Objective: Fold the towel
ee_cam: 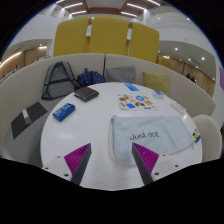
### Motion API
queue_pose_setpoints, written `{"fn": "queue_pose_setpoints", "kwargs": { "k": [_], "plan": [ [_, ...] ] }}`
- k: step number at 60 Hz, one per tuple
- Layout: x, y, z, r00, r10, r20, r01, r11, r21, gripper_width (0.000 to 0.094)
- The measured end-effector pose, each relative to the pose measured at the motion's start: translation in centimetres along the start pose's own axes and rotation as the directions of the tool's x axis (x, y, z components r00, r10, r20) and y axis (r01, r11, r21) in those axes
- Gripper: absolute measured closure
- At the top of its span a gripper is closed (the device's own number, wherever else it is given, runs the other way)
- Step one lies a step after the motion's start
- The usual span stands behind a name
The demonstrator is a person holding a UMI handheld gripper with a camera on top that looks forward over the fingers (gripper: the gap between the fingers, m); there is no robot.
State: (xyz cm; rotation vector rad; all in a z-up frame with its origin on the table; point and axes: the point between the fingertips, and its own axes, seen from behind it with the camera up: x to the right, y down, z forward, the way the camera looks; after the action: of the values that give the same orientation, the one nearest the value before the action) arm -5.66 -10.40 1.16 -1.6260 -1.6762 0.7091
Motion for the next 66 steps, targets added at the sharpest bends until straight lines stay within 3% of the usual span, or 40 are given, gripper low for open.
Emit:
{"fn": "queue_pose_setpoints", "kwargs": {
  "k": [9, 12, 15, 19, 24, 29, 41, 46, 52, 61, 66],
  "plan": [
    [0.7, -0.2, 5.2, 0.999, -0.052, 0.0, 0.052, 0.998, -0.031, 0.0055],
    [0.4, -0.5, 6.1, 0.999, -0.035, 0.026, 0.035, 0.999, -0.016, 0.0091],
    [-0.5, -0.2, 6.3, 0.998, -0.004, 0.069, 0.007, 0.999, -0.037, 0.044],
    [1.5, -0.6, 6.8, 0.996, -0.079, -0.04, 0.077, 0.996, -0.038, 0.0906],
    [-0.1, -0.2, 5.9, 0.995, -0.09, -0.035, 0.086, 0.992, -0.093, 0.0914],
    [-4.6, -0.7, 3.7, 0.995, 0.022, 0.093, -0.009, 0.99, -0.141, 0.0914],
    [-5.6, -8.3, -2.0, 0.958, 0.204, 0.199, -0.189, 0.977, -0.094, 0.0913],
    [-1.1, -10.8, -2.7, 0.954, 0.24, 0.181, -0.232, 0.971, -0.065, 0.0915],
    [6.9, -11.2, -1.5, 0.973, 0.208, 0.098, -0.206, 0.978, -0.033, 0.0914],
    [17.0, -7.3, 1.9, 0.989, 0.145, -0.008, -0.145, 0.988, -0.048, 0.0915],
    [19.5, -4.3, 4.4, 0.995, 0.096, -0.022, -0.097, 0.993, -0.067, 0.0914]
  ]
}}
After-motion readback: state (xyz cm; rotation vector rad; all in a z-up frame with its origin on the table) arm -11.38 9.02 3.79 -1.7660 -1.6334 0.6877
